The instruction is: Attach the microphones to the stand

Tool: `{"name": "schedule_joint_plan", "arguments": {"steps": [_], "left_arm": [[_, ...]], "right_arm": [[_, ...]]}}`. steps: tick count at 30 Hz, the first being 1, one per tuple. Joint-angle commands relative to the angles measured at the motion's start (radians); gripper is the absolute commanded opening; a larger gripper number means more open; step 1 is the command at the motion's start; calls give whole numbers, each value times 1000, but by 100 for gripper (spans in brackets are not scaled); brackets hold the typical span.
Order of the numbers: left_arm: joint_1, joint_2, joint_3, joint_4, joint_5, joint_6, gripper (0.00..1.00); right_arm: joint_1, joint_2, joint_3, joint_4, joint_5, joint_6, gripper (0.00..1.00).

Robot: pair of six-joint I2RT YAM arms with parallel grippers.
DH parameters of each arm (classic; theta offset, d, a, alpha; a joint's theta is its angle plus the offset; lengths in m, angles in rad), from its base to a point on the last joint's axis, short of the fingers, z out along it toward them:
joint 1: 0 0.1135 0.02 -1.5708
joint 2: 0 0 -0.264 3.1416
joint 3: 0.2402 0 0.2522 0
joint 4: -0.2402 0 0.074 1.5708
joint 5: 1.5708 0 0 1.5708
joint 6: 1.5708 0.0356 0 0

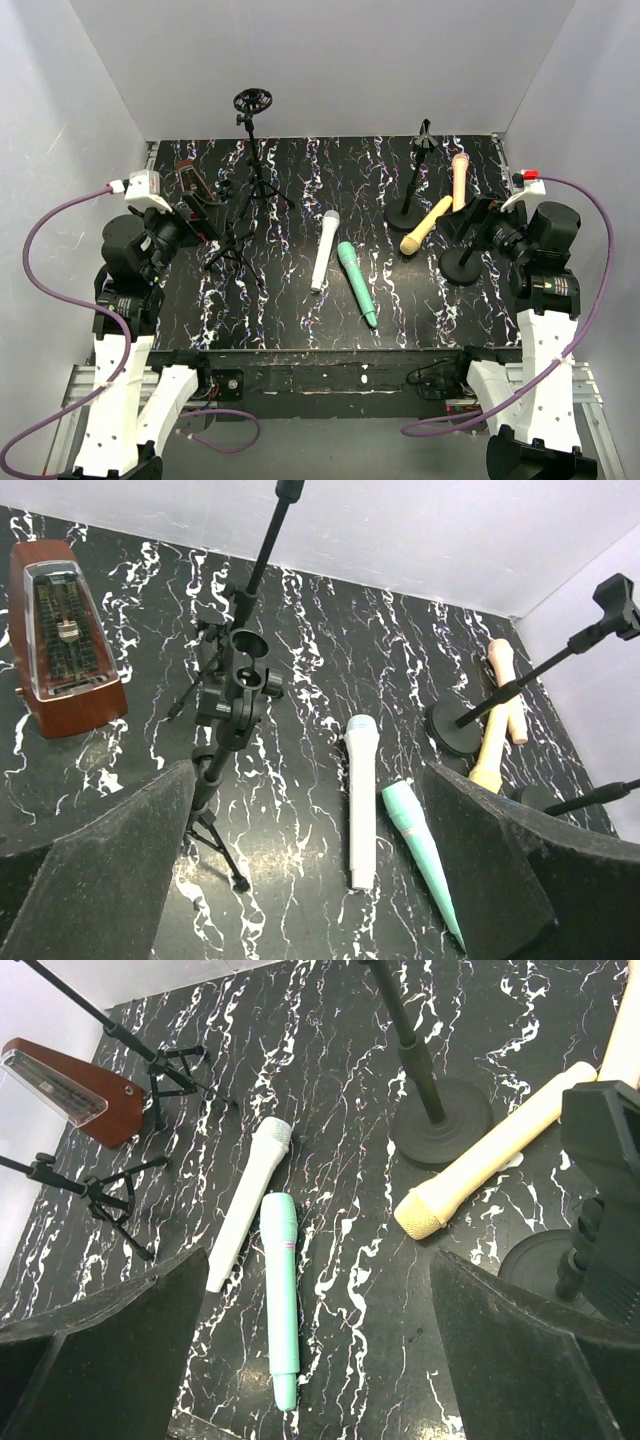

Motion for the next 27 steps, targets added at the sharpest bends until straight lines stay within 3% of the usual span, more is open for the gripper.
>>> {"name": "schedule_joint_plan", "arguments": {"steps": [1,7,9,11,13,16,21,27], "left_arm": [[-9,14,67,-37,48,-27,98],[-15,74,174,-89,106,-51,98],[-15,92,210,-117,122,-53,98],[-15,108,236,-140,119,-57,98],[-15,117,251,-150,102,-64,98],[-15,147,282,-154,77,-79,98],[-15,266,421,-170,65,-85,98],[-15,416,535,-268,79,19,98]], "right_arm": [[-1,-4,14,21,-9,21,98],[-1,-3,11,18,-196,-114,98],[-1,-3,-3,29,-364,-221,98],[1,3,4,-34,-571,-438,98],[1,2,23,-121,-658,-560,98],[1,0,15,-177,-686,-620,98],[1,20,-49,-111,-678,-579,98],[1,40,-63,-113,-684,-591,98]]}}
